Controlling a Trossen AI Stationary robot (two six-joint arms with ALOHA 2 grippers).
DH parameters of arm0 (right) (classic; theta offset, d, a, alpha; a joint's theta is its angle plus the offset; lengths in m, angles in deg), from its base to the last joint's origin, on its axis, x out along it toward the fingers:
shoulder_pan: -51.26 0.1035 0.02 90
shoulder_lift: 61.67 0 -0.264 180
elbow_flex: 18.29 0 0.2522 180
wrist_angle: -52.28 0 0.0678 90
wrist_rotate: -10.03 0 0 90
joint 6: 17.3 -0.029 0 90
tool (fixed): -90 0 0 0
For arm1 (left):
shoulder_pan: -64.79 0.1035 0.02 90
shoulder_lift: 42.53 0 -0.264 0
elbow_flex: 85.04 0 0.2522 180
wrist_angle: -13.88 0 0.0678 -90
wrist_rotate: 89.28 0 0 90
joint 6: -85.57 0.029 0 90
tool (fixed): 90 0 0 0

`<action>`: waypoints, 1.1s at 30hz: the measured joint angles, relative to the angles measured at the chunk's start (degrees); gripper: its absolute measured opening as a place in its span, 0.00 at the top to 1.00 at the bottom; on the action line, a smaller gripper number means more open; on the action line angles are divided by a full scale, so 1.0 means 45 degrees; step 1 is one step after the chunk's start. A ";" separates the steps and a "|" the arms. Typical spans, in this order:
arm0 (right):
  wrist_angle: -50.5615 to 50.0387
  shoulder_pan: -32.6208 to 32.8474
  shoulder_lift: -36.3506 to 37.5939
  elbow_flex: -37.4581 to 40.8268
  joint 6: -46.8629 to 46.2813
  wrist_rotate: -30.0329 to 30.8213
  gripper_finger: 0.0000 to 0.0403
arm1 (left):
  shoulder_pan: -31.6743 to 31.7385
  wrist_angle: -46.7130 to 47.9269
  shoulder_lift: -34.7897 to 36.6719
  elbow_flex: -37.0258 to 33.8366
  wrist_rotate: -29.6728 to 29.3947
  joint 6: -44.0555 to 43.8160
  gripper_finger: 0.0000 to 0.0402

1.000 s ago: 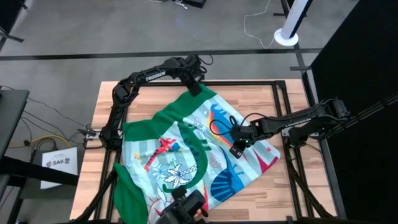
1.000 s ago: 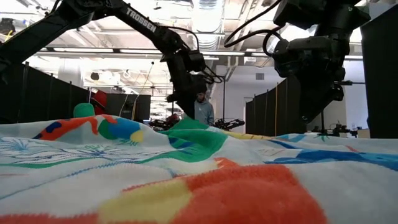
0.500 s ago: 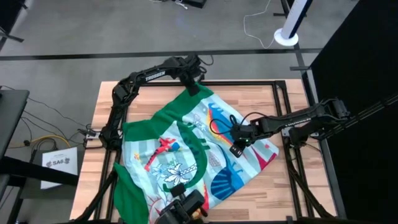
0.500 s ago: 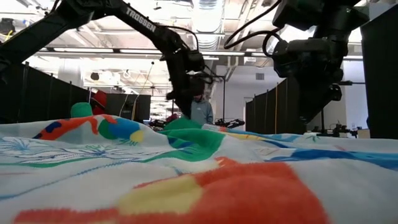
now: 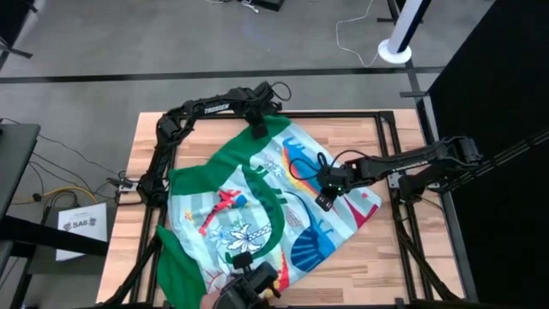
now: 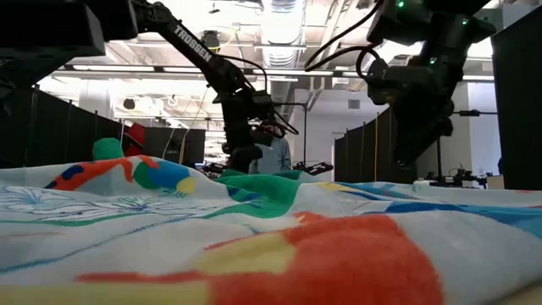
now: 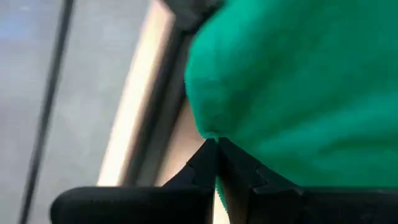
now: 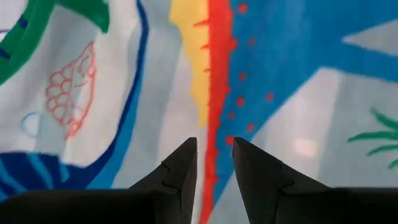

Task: Roll towel
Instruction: Roll the multicolor dinosaur print towel

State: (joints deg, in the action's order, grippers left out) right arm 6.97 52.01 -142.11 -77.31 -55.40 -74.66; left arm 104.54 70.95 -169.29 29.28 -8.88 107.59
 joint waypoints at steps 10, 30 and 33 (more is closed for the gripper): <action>0.0961 -0.0734 -0.2424 0.0448 0.1456 -0.0491 0.88 | 0.0521 0.1188 0.0003 0.1061 -0.2138 0.1100 0.83; -0.0698 -0.2370 -0.1802 0.0366 0.1475 -0.0361 1.00 | -0.1215 0.2411 0.2798 -0.2802 0.5521 0.1888 0.89; -0.1477 -0.1860 -0.0913 -0.0091 0.1163 -0.0350 1.00 | -0.1149 0.1039 0.2798 -0.4055 0.4381 0.1802 0.91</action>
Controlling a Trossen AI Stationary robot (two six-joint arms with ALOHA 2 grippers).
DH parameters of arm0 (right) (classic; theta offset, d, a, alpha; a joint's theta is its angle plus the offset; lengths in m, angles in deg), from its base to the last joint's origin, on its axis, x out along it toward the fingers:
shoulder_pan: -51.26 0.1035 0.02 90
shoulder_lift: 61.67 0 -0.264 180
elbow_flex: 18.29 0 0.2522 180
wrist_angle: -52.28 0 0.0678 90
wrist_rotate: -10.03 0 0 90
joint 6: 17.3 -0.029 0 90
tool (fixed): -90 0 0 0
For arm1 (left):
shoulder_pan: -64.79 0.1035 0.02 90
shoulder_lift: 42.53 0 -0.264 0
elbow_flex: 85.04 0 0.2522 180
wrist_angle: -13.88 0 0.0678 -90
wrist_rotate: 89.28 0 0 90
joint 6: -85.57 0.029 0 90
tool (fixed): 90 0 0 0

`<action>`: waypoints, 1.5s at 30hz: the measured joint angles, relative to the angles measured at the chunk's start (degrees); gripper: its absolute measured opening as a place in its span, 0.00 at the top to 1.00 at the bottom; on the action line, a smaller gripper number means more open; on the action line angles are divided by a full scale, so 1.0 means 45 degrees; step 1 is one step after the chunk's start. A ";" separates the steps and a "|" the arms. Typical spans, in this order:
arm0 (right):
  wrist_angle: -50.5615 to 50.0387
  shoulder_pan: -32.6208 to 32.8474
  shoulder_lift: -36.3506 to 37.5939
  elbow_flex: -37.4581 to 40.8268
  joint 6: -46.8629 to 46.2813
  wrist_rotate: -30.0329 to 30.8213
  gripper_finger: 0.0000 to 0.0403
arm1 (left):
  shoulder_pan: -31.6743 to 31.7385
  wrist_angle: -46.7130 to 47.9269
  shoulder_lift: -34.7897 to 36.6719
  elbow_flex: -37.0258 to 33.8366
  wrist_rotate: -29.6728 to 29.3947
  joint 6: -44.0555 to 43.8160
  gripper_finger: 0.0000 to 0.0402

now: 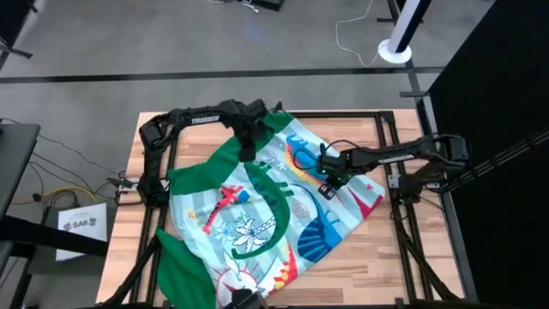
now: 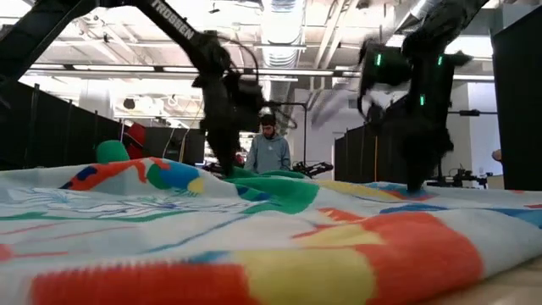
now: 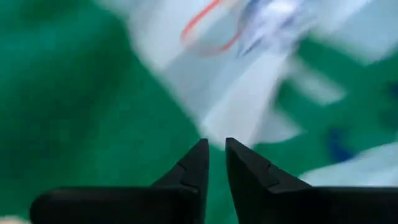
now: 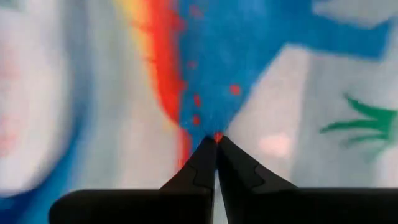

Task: Roll towel
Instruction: Roll the multicolor dinosaur print towel

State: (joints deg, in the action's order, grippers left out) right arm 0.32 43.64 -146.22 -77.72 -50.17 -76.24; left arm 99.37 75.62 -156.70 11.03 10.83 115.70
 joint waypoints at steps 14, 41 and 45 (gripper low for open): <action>0.3426 0.3826 -0.0953 -0.0213 -0.3849 -0.1096 1.00 | 0.2219 -0.1997 0.0102 -0.1876 -0.1762 -0.0109 0.99; -0.4226 0.0617 0.1490 -0.0585 0.0979 -0.1891 0.62 | -0.1602 -0.1562 0.0187 -0.2947 -0.0966 -0.1845 0.99; -0.2457 0.2165 0.2718 -0.0488 0.0308 -0.1693 0.52 | -0.2775 -0.2436 0.0189 -0.3043 -0.0848 -0.2458 0.99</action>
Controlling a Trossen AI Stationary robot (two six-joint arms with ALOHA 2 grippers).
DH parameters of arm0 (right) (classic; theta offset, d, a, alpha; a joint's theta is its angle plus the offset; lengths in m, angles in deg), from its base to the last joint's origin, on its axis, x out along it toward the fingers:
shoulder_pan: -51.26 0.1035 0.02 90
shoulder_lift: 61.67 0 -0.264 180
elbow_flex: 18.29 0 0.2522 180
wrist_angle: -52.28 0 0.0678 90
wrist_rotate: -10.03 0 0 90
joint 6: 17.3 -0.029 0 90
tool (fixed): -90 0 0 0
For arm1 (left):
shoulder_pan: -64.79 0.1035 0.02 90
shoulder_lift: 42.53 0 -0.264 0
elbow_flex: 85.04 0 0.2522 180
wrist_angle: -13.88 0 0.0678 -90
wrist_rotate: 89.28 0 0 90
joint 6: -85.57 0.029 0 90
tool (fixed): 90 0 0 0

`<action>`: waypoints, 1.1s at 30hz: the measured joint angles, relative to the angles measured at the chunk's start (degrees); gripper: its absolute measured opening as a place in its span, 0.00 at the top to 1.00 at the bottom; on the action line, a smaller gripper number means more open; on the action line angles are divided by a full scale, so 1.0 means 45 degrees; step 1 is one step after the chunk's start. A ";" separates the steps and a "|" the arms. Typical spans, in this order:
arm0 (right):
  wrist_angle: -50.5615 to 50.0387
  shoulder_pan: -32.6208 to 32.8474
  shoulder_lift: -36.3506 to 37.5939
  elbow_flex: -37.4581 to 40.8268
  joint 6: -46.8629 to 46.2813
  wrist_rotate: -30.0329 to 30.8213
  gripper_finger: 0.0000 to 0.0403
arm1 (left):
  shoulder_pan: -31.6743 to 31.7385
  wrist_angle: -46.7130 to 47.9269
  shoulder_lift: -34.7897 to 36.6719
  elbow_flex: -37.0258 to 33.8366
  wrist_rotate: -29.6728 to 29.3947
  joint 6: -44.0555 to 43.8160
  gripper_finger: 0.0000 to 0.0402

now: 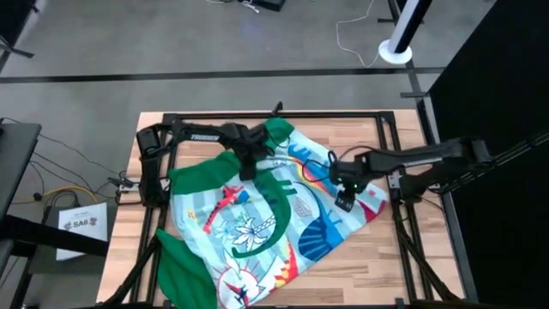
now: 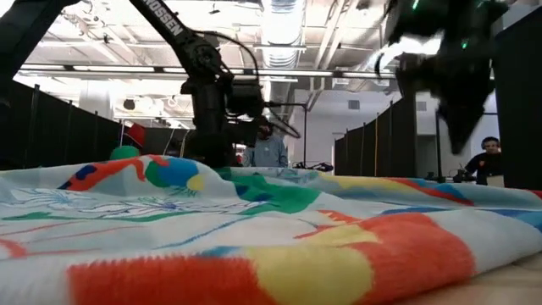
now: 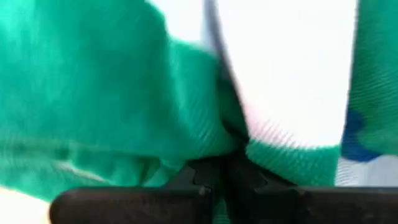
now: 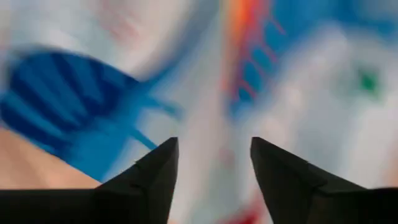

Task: Roll towel
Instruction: Roll the multicolor dinosaur print towel

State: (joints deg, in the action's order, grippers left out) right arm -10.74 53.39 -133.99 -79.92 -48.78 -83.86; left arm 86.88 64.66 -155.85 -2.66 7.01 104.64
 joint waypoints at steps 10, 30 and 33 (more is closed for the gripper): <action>0.5940 0.3414 -0.2820 0.2297 -0.4096 0.1008 0.55 | -0.1712 0.0067 0.0145 0.0250 0.0121 -0.0929 0.99; 0.4438 0.6428 -0.2470 0.0559 -1.0344 0.0773 0.56 | 0.2348 -0.2466 0.1261 0.1014 0.2930 -0.2541 0.99; 0.4240 0.5657 -0.2109 0.0178 -0.9348 0.0852 0.56 | 0.2124 -0.2403 0.0622 0.1744 0.4036 -0.2397 0.99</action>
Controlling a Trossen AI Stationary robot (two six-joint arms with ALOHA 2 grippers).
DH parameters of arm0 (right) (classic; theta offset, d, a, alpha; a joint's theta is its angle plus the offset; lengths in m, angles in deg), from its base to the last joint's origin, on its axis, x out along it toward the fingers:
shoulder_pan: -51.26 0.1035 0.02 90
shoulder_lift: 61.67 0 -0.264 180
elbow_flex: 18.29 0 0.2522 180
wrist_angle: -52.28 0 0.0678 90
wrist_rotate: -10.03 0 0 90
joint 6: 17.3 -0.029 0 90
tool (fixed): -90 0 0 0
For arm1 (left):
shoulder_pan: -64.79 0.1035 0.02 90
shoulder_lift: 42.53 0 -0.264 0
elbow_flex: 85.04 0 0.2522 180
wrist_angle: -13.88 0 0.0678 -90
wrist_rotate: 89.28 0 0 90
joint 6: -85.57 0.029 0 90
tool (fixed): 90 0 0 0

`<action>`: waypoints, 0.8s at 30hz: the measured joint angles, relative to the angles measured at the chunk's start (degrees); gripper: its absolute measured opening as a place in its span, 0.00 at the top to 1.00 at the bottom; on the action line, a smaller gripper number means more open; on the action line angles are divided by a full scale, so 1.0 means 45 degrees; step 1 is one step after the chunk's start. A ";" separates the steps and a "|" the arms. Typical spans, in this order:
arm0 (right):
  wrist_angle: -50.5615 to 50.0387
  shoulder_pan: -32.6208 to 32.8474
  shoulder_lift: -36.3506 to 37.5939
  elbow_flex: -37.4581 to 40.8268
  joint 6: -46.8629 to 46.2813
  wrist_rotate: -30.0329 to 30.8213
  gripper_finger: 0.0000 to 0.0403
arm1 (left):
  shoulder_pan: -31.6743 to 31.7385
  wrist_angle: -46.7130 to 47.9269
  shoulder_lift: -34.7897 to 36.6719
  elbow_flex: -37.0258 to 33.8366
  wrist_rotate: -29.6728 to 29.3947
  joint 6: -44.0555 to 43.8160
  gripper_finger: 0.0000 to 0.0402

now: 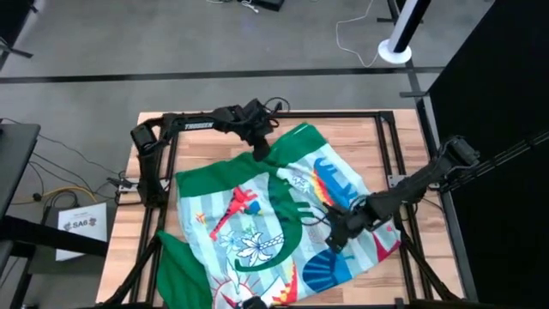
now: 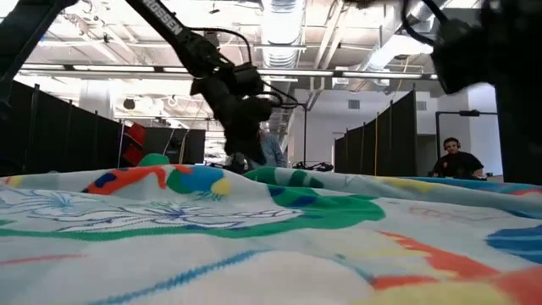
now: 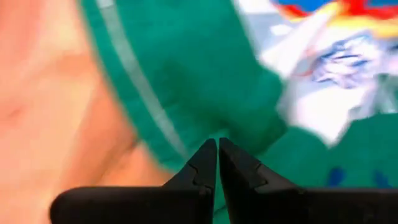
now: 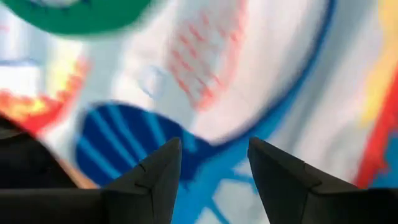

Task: Roll towel
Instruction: Roll the multicolor dinosaur print towel

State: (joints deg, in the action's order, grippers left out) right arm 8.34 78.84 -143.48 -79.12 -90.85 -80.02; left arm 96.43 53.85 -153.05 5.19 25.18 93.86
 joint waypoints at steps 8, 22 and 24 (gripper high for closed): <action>-0.1466 -0.3007 0.0442 -0.0311 0.3416 0.0381 0.56 | -0.0810 0.2935 -0.1246 0.0254 -0.1425 0.2010 0.99; 0.0843 -0.6214 -0.1974 0.1055 0.7452 0.2277 0.56 | 0.1550 0.4291 0.0090 0.0236 -0.5787 0.3405 0.99; 0.0844 -0.5839 -0.2351 0.1092 0.6692 0.2250 0.56 | 0.2011 0.4223 0.0376 0.0248 -0.5450 0.3401 0.99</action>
State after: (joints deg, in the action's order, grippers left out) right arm 12.14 52.57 -154.06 -74.20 -60.73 -69.90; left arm 105.48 72.85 -151.35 6.30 0.65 109.16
